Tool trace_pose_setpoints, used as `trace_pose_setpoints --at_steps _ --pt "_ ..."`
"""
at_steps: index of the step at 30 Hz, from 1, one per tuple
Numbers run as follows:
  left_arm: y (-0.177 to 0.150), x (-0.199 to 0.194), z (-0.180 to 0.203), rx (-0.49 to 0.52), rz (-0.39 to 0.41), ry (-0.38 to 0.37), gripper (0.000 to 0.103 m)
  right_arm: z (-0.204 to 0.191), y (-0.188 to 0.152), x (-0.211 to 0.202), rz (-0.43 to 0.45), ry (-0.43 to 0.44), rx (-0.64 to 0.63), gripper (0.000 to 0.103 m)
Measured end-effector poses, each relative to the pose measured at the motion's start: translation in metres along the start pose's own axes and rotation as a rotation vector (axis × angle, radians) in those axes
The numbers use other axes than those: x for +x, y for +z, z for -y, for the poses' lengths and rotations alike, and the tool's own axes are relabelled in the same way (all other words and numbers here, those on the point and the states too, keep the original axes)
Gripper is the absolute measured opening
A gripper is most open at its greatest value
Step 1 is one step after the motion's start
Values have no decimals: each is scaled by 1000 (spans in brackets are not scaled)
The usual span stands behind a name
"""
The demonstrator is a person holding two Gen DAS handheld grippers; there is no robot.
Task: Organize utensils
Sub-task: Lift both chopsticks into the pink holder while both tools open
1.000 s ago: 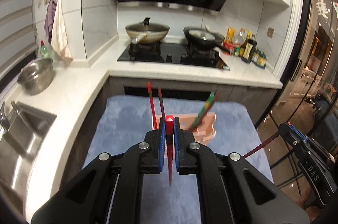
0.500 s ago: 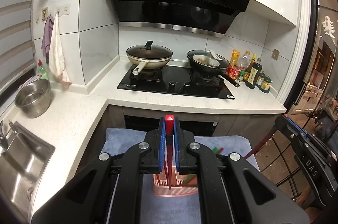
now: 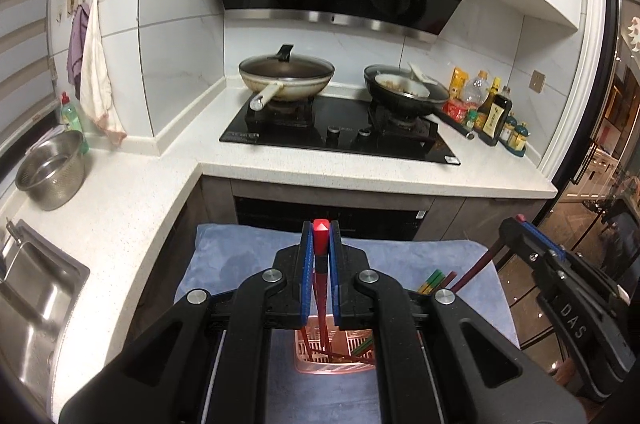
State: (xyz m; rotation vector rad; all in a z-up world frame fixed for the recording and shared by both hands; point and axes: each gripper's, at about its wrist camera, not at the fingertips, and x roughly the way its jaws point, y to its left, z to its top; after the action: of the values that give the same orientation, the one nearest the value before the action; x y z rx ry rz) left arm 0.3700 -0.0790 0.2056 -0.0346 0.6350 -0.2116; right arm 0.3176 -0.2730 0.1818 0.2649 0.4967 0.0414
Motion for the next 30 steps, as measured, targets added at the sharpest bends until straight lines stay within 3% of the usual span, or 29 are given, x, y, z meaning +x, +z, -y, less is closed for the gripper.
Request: trace_pose_setpoints --at_steps 13,15,18,20,30 --pt "-12 22 -2 -15 -52 11 8 1 -19 29 -81 -10 -15 7" --pt "-13 22 -2 -15 -49 12 8 2 -20 28 -83 -3 -14 12" --pt "-15 20 -3 -15 -44 26 22 2 -21 24 -79 -10 -25 17" --pt "-16 17 -3 -23 -34 37 37 1 -20 21 -76 -11 -28 21" --pt "-23 5 -2 -2 -25 54 39 -8 -33 5 -67 -15 -59 27"
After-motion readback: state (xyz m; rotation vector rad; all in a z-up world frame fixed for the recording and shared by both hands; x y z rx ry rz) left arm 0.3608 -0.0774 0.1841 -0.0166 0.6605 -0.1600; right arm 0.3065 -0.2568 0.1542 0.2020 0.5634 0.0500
